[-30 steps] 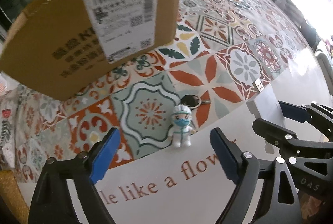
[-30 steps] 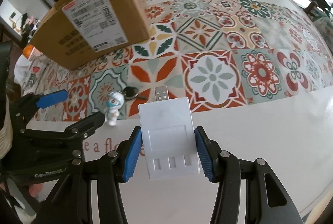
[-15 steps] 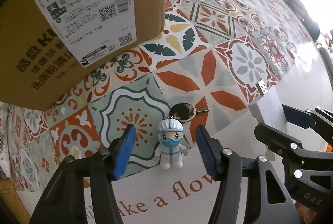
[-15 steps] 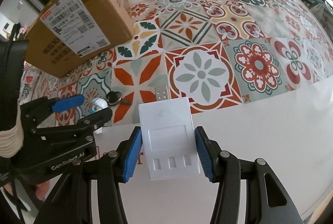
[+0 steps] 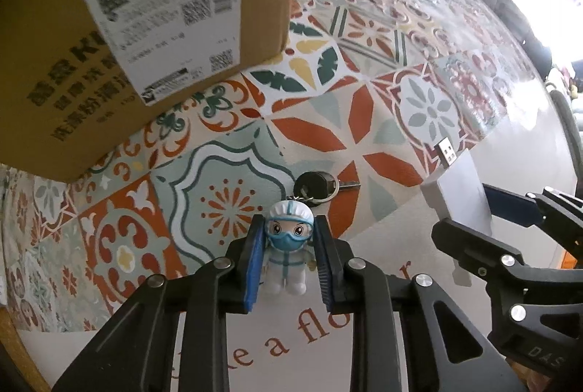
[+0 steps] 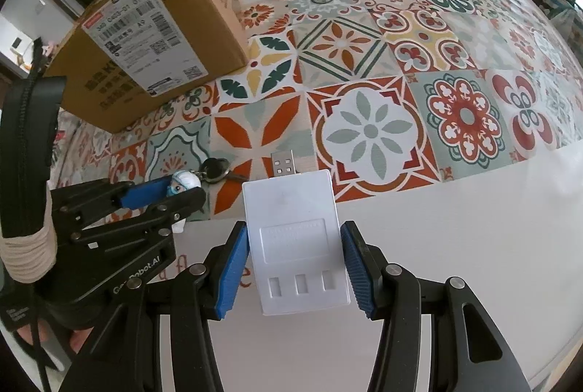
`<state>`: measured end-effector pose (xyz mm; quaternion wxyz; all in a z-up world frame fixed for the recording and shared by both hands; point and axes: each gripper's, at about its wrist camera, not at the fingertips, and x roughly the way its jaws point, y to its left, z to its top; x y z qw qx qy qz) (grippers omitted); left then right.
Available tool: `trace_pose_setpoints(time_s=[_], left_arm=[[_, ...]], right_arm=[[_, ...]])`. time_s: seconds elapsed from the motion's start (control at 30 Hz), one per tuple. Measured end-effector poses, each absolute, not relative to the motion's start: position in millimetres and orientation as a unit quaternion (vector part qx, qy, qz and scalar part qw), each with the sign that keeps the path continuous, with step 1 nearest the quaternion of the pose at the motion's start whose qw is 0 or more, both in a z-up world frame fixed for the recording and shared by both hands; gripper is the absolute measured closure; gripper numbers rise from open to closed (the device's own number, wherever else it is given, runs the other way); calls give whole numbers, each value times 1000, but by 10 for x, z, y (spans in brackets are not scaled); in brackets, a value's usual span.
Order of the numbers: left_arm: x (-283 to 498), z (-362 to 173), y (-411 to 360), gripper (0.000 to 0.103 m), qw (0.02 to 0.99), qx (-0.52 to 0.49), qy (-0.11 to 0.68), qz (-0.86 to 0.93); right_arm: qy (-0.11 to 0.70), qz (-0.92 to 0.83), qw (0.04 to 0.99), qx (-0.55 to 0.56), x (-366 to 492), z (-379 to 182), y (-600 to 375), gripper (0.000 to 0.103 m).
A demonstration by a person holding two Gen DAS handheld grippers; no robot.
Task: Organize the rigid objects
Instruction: 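Lift the USB charger while the left gripper grasps the white figure keychain, then carry the USB charger and figure keychain over the box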
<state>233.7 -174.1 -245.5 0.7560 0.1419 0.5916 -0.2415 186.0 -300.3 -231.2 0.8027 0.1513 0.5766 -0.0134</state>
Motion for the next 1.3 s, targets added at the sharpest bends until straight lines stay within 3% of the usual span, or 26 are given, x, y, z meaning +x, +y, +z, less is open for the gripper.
trace_pose_setpoints(time_s=[1.3], left_arm=[[2260, -937, -830, 76, 869, 53, 452, -196]], right_arm=[[462, 61, 880, 88, 1946, -1034, -2311, 51]])
